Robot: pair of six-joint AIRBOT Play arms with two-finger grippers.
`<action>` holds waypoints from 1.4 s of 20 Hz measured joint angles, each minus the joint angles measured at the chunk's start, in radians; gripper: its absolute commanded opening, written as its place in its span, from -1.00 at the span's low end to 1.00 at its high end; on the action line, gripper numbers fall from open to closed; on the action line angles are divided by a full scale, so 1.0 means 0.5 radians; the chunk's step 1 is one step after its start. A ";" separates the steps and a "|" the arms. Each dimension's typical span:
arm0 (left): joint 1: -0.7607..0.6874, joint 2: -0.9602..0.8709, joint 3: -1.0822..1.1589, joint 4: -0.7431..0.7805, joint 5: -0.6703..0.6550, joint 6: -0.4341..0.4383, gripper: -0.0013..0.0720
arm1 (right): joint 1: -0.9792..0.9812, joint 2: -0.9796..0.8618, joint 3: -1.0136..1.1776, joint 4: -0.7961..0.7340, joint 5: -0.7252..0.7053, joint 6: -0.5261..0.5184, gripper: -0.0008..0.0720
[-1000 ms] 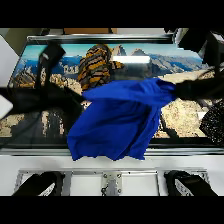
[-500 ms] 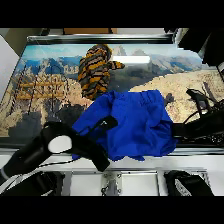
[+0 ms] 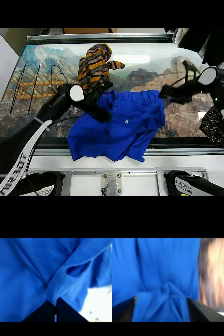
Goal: Fold the clothes and pants, and hang the long-sleeved shirts on hangers.
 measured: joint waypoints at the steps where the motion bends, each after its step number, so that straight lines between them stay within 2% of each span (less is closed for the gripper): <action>1: 0.043 -0.077 0.069 -0.001 -0.014 0.008 -0.93 | -0.028 -0.035 0.067 0.028 -0.072 -0.048 1.00; 6: 0.124 -0.364 0.321 -0.005 -0.121 0.029 -0.93 | 0.030 0.024 0.102 0.072 -0.095 -0.484 1.00; 10: 0.105 -0.436 0.379 -0.005 -0.159 0.032 -0.93 | 0.268 0.096 -0.124 -0.183 -0.121 -0.503 1.00; 14: 0.091 -0.455 0.394 -0.001 -0.188 0.037 -0.93 | 0.597 0.022 -0.206 -0.468 -0.173 -0.362 1.00; 18: 0.087 -0.460 0.398 -0.001 -0.189 0.037 -0.93 | 0.906 -0.105 -0.218 -0.933 -0.208 -0.085 0.99; 19: 0.086 -0.460 0.398 -0.001 -0.188 0.037 -0.93 | 0.956 -0.140 -0.220 -1.045 -0.211 -0.011 0.97; 20: 0.086 -0.460 0.398 -0.001 -0.191 0.037 -0.93 | 0.995 -0.173 -0.220 -1.144 -0.215 0.061 0.77; 22: 0.087 -0.460 0.398 -0.001 -0.195 0.037 -0.93 | 1.043 -0.242 -0.220 -1.314 -0.221 0.209 0.75; 28: 0.087 -0.460 0.398 -0.002 -0.196 0.036 -0.93 | 1.086 -0.381 -0.220 -1.534 -0.329 0.578 0.72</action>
